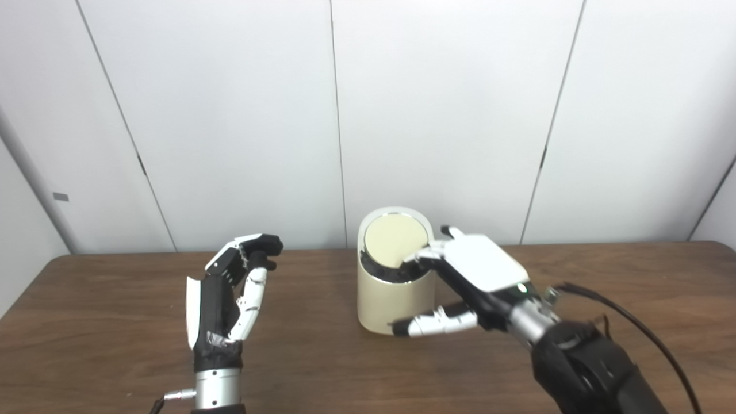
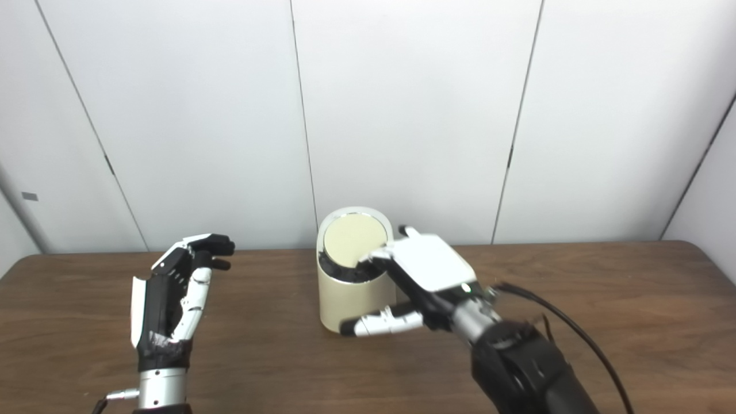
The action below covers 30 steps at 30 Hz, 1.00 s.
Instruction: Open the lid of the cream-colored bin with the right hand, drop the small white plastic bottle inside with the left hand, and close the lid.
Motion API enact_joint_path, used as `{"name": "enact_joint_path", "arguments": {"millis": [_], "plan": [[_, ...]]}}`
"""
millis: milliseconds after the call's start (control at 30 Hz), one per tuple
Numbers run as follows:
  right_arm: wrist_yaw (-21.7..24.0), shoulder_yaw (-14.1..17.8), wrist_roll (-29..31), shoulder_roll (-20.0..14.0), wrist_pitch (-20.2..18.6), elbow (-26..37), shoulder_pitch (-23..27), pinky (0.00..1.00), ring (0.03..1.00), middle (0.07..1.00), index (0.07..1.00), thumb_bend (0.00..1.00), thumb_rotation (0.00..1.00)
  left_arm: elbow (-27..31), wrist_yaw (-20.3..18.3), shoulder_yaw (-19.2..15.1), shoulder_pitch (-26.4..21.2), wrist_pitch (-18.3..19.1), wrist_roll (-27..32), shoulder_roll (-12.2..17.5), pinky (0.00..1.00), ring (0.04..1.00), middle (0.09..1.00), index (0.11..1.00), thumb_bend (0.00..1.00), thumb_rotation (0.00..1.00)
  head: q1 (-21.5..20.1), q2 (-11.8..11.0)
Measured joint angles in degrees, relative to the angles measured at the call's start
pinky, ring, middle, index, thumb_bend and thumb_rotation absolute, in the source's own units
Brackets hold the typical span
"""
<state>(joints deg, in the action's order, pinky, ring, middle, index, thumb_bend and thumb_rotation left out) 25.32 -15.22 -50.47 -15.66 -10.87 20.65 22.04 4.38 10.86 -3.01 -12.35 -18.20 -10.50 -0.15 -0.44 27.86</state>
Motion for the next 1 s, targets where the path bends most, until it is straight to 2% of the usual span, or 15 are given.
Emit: {"name": "enact_joint_path", "arguments": {"millis": [167,467,567,633,700,767,867,933,1000], "plan": [[-5.3,1.87,3.63,1.46,1.52,-1.06,-2.76,1.0,0.998,0.959,0.946,0.66,0.85,-0.02,-0.05,-0.01,0.0,-0.01,0.05,0.02,0.54,0.627,0.618,0.611,0.34,0.65,0.0,-0.09],[-10.82,3.0,7.24,2.06,3.73,-3.01,-4.76,1.0,0.974,0.941,0.932,0.65,0.84,-0.02,-0.05,-0.06,0.0,-0.01,-0.04,0.03,0.55,0.629,0.617,0.611,0.37,0.65,0.18,-0.26],[-13.5,4.77,11.46,3.49,5.64,-3.64,-6.72,0.9,0.934,0.933,0.925,0.64,0.83,-0.02,-0.07,-0.07,0.0,-0.02,0.11,0.06,0.55,0.635,0.625,0.617,0.37,0.64,0.18,-0.26],[-16.49,6.51,15.16,4.57,8.28,-5.11,-7.87,0.81,0.91,0.916,0.908,0.67,0.81,-0.02,-0.12,-0.07,0.0,-0.06,0.32,0.05,0.56,0.639,0.633,0.622,0.37,0.62,0.35,-0.44],[-19.87,8.6,17.7,6.05,9.58,-6.25,-9.06,0.8,0.906,0.911,0.9,0.7,0.78,-0.02,-0.25,-0.07,0.0,-0.13,1.32,0.05,0.56,0.639,0.639,0.629,0.37,0.58,0.35,-0.35],[-23.04,10.75,19.87,7.68,10.7,-7.23,-10.27,0.79,0.89,0.898,0.886,0.62,0.81,-0.01,-0.54,-0.08,0.0,-0.12,2.21,0.05,0.55,0.64,0.649,0.639,0.37,0.54,0.44,-0.35],[-28.12,13.28,22.82,9.32,14.32,-9.2,-12.23,0.77,0.854,0.857,0.845,0.39,0.86,0.02,-0.93,-0.11,0.04,0.02,3.52,0.07,0.56,0.652,0.667,0.656,0.37,0.51,0.35,-0.44],[-30.21,14.69,26.33,9.66,18.11,-11.57,-13.06,0.79,0.856,0.854,0.838,0.26,0.86,0.04,-1.22,-0.1,0.18,0.08,4.22,0.17,0.58,0.671,0.693,0.685,0.37,0.55,0.53,-0.53],[-31.07,15.82,30.53,9.4,22.91,-14.81,-13.56,0.8,0.858,0.857,0.838,0.22,0.83,0.08,-2.18,-0.06,0.66,0.08,4.95,0.49,0.59,0.692,0.723,0.717,0.39,0.61,0.97,-0.44]]}}
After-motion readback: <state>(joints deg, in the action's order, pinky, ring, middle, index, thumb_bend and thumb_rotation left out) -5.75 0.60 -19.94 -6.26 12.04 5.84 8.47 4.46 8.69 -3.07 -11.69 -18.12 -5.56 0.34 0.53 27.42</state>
